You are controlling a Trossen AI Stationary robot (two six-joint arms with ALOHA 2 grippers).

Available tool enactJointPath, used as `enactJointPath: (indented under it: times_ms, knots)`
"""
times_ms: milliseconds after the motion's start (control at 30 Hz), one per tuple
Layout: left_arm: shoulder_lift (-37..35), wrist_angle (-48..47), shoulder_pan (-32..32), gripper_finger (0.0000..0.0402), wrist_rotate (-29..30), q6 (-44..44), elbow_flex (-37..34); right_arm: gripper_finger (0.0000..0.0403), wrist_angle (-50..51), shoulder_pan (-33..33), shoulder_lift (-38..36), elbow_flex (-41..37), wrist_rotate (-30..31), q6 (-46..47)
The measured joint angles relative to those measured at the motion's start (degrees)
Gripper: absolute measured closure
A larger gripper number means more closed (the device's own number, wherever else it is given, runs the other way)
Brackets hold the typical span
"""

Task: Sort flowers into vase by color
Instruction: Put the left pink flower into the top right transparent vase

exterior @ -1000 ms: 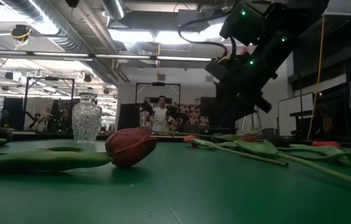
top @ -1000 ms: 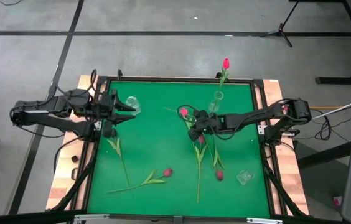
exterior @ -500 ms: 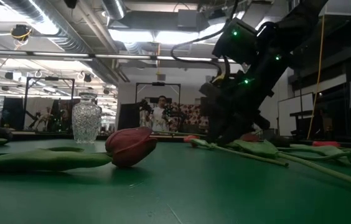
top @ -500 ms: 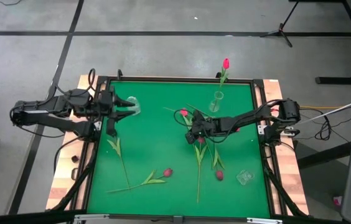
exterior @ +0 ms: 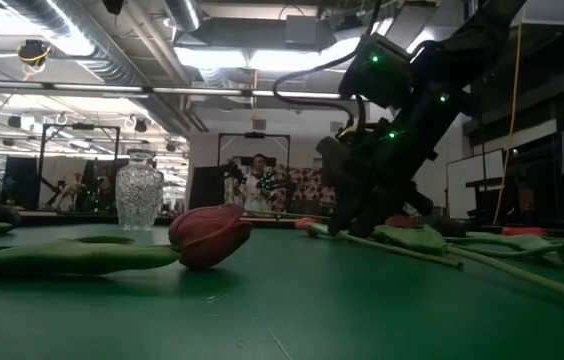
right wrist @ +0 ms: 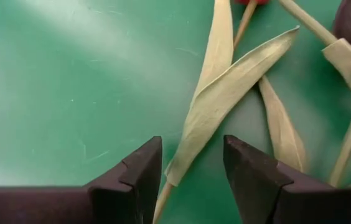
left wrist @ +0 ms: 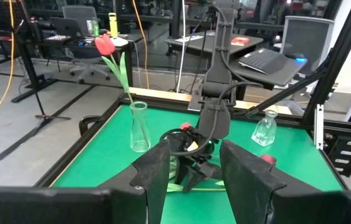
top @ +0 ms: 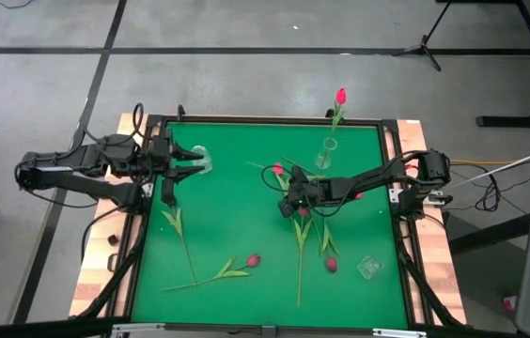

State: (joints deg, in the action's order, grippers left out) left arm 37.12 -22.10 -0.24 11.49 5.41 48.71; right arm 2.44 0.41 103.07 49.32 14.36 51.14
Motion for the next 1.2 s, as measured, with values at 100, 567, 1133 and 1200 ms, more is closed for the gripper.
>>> enactJointPath:
  times_ms: [100, 567, 1133, 1200]
  knots:
    - [0.00, 0.01, -0.01, 0.0264, 0.02, 0.00, 0.00, 0.0263, 0.37, -0.01, 0.00, 0.00, 0.21, 0.01]
    - [0.00, 0.01, -0.01, 0.0264, 0.02, 0.04, 0.00, 0.0382, 1.18, -0.07, -0.31, 0.35, 0.12, -0.36]
    - [0.00, 0.03, -0.01, 0.0264, 0.02, 0.13, 0.00, 0.0399, 0.64, -0.01, -12.44, 8.09, -3.68, -14.42]
    - [0.00, 0.03, -0.01, 0.0264, 0.02, 0.15, 0.00, 0.0400, 0.67, -0.03, -15.11, 8.62, -4.51, -16.25]
